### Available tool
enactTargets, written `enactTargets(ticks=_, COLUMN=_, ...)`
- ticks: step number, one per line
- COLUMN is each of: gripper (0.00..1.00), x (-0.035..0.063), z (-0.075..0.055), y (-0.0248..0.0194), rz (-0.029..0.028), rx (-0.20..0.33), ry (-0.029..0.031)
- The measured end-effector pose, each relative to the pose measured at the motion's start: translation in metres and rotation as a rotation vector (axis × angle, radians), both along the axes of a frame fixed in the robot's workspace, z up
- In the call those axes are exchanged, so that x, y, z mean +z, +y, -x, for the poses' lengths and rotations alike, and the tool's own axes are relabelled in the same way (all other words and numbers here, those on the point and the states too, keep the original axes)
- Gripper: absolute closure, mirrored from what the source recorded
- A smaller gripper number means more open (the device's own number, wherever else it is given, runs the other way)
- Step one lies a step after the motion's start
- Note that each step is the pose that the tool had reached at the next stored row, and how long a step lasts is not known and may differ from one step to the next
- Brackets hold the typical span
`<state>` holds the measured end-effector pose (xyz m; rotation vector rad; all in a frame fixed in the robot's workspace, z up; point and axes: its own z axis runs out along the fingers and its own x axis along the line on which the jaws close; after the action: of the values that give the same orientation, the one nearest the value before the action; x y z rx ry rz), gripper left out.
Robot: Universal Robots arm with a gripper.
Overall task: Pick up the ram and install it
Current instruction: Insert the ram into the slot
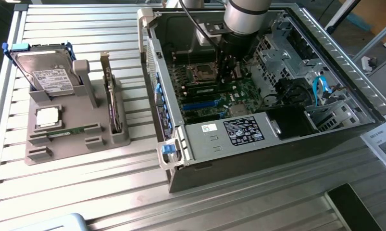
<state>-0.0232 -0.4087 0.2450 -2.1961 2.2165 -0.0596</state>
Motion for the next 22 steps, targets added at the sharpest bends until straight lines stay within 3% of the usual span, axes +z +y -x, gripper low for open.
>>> enactTargets(ticks=22, gripper=0.74, x=0.0551, z=0.0, y=0.0, rz=-0.0001, rx=0.0, ry=0.0)
